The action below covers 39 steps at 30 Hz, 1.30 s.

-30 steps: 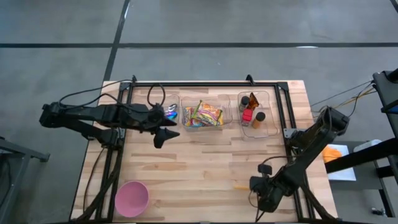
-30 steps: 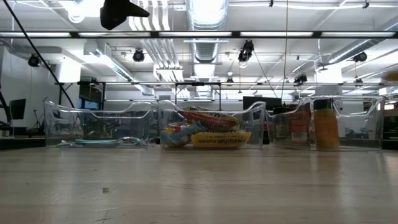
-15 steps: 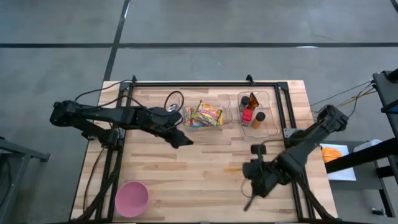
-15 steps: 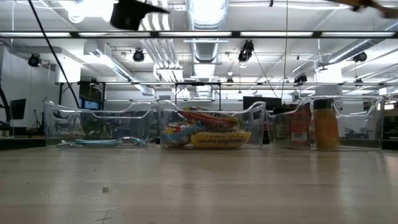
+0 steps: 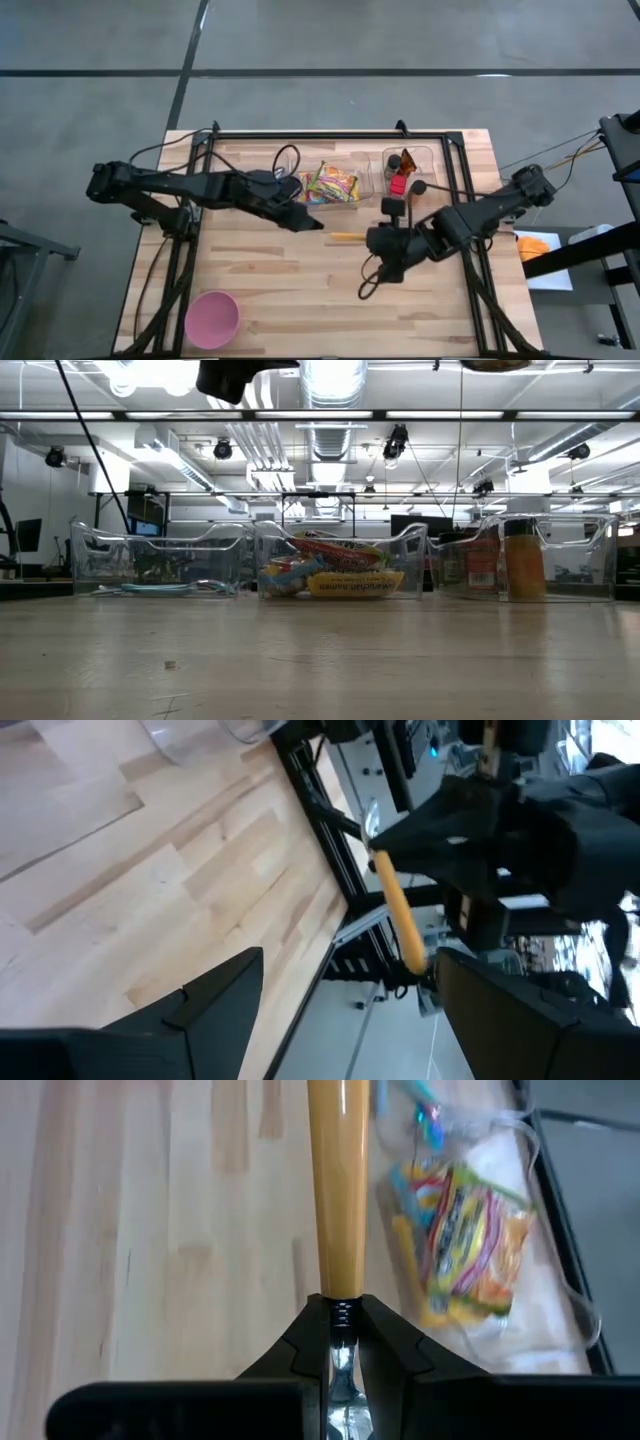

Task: Pick & Place Food Item
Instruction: Put the yellow spoon into the left transparent bin

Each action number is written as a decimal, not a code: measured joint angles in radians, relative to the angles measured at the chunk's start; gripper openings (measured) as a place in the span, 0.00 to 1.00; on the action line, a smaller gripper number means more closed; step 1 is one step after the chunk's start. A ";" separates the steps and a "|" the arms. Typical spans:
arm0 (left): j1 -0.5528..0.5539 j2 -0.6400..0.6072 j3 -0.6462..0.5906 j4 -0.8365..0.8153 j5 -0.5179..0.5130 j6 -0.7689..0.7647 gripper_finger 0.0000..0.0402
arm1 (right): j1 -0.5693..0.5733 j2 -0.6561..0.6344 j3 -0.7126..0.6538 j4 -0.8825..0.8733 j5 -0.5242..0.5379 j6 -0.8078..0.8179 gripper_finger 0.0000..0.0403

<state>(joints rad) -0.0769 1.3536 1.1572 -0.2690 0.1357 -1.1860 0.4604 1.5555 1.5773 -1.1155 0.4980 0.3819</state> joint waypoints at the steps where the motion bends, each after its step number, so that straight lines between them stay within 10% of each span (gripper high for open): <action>1: 0.000 0.002 0.000 0.001 -0.010 -0.011 0.75 | -0.012 0.000 0.002 0.019 0.000 -0.017 0.07; 39: 0.002 0.050 0.002 0.114 -0.114 -0.046 0.68 | -0.210 0.082 0.002 0.212 -0.085 -0.238 0.07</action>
<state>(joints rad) -0.0746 1.4040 1.1591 -0.1554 0.0219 -1.2316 0.2500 1.6379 1.5795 -0.9035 0.4125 0.1440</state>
